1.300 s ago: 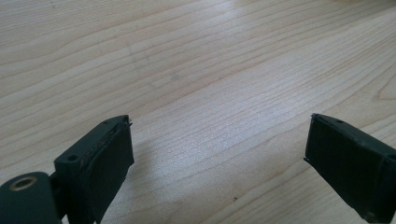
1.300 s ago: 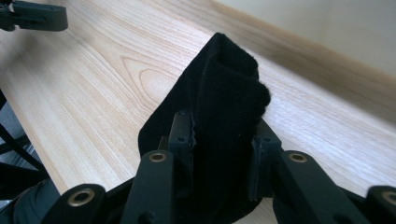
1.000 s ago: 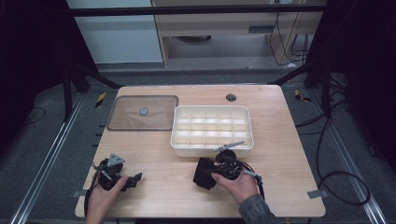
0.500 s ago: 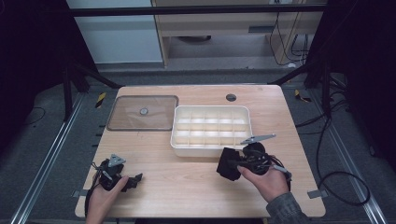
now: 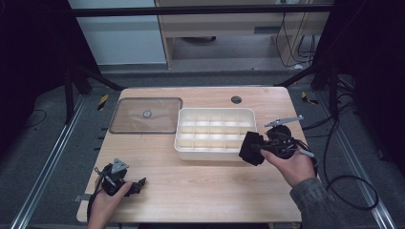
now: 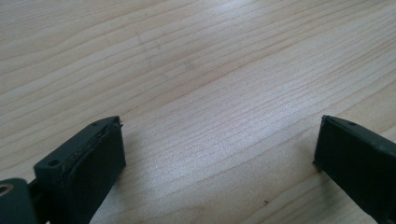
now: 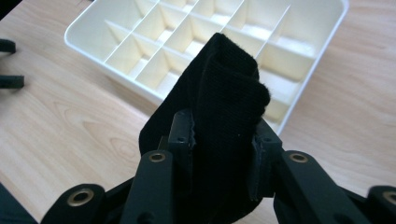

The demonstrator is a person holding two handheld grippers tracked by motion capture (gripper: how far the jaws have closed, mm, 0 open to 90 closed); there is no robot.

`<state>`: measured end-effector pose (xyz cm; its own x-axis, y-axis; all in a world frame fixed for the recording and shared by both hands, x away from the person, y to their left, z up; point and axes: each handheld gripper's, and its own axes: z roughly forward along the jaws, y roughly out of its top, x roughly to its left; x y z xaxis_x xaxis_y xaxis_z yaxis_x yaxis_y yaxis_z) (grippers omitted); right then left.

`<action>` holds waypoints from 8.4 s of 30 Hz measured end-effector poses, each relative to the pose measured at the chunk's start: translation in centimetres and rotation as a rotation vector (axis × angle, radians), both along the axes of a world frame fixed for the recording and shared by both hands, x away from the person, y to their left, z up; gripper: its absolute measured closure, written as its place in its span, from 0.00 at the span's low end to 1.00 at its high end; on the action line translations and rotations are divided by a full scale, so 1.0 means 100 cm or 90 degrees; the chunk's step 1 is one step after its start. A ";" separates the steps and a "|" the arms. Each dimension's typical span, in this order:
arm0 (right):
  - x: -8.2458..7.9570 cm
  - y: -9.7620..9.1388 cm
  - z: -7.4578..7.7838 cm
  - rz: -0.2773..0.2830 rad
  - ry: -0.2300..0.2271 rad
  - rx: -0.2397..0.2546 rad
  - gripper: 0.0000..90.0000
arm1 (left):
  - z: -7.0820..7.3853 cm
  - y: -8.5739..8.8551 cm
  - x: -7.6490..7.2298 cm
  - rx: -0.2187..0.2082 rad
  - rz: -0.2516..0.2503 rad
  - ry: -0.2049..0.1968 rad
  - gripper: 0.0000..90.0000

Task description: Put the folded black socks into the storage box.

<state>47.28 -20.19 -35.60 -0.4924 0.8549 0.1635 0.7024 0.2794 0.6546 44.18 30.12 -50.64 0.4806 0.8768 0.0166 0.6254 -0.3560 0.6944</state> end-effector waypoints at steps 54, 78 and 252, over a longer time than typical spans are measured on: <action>0.067 0.019 0.008 -0.016 0.009 -0.114 0.75 | -0.002 0.008 0.014 -0.007 0.015 -0.015 0.00; 0.068 0.022 -0.006 -0.010 0.023 -0.114 0.75 | -0.002 0.008 0.013 -0.006 0.014 -0.015 0.00; 0.069 0.013 0.020 -0.002 0.020 -0.169 1.00 | -0.002 0.008 0.011 -0.009 0.016 -0.017 0.00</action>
<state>54.14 -18.89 -33.63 -0.4873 0.8717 -0.0513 0.7229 0.4357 0.5363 45.32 30.87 -50.87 0.4579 0.8888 0.0173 0.6150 -0.3307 0.7159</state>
